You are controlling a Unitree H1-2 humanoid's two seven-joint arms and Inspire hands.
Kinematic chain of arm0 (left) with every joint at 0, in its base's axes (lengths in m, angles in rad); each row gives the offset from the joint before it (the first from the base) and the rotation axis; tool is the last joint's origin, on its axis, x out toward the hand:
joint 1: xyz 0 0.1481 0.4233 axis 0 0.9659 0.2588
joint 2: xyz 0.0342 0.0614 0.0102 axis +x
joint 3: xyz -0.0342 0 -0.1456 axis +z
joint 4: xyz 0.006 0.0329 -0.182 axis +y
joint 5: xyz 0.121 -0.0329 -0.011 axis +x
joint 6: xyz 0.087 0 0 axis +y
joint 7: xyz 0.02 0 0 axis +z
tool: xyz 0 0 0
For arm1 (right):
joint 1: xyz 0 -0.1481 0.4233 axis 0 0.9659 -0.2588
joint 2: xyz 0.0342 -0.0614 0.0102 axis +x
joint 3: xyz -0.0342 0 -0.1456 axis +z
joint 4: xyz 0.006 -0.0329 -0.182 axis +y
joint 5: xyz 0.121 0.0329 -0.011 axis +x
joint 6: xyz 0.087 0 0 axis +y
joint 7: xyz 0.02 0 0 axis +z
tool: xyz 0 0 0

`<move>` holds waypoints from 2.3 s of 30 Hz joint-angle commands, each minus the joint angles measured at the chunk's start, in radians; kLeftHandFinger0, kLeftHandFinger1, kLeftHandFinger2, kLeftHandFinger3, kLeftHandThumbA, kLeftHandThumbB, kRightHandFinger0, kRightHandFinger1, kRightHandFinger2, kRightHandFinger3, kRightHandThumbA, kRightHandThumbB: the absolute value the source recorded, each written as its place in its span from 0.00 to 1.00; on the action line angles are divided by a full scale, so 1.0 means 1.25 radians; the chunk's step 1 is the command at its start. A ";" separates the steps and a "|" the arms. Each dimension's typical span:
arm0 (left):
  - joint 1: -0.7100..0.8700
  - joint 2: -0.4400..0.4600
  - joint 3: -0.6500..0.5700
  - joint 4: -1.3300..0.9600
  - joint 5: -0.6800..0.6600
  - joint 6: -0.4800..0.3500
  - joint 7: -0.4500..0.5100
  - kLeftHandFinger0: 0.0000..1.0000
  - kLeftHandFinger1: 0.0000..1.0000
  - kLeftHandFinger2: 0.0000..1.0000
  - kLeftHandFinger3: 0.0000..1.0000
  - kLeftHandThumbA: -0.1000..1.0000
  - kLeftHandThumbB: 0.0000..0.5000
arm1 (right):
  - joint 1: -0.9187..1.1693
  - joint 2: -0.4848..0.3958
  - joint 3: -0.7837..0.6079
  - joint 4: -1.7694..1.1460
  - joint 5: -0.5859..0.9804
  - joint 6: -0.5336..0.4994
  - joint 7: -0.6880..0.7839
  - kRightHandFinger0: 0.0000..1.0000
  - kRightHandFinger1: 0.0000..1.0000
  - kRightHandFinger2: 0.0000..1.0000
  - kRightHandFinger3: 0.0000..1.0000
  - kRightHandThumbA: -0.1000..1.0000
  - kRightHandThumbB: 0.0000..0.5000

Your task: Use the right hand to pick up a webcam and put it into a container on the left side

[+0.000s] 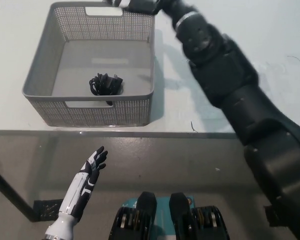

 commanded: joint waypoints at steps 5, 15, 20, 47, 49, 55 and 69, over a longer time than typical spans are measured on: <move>0.001 0.013 -0.004 -0.019 0.002 -0.017 -0.008 1.00 1.00 1.00 1.00 0.97 0.40 | 0.118 -0.079 -0.071 -0.381 0.035 0.058 0.012 1.00 1.00 1.00 1.00 1.00 0.89; -0.003 0.018 -0.003 -0.007 0.005 -0.030 -0.009 1.00 1.00 1.00 1.00 0.99 0.35 | 0.441 -0.125 -0.091 -0.797 0.060 0.111 0.063 1.00 1.00 1.00 1.00 0.98 0.74; -0.003 0.018 0.000 -0.013 -0.007 -0.017 -0.013 1.00 1.00 1.00 1.00 0.99 0.36 | 0.596 -0.134 -0.087 -0.893 0.040 0.124 0.062 1.00 1.00 1.00 1.00 0.91 0.89; -0.037 0.035 0.012 -0.011 -0.040 0.003 -0.027 1.00 1.00 1.00 1.00 1.00 0.35 | 1.000 -0.101 -0.086 -0.721 0.131 -0.172 0.027 1.00 1.00 1.00 1.00 0.91 0.71; -0.039 0.035 0.011 -0.009 -0.039 0.004 -0.028 1.00 1.00 1.00 1.00 0.99 0.33 | 1.001 -0.099 -0.085 -0.694 0.145 -0.196 0.033 1.00 1.00 1.00 1.00 0.89 0.68; -0.046 0.036 0.003 -0.012 -0.030 0.010 -0.033 1.00 1.00 1.00 1.00 1.00 0.32 | 1.007 -0.094 -0.080 -0.672 0.139 -0.214 0.031 1.00 1.00 1.00 1.00 0.91 0.72; -0.040 0.030 0.007 -0.004 -0.025 -0.009 -0.022 1.00 1.00 1.00 1.00 0.98 0.34 | 1.003 -0.087 -0.072 -0.660 0.135 -0.185 0.042 1.00 1.00 1.00 1.00 0.85 0.71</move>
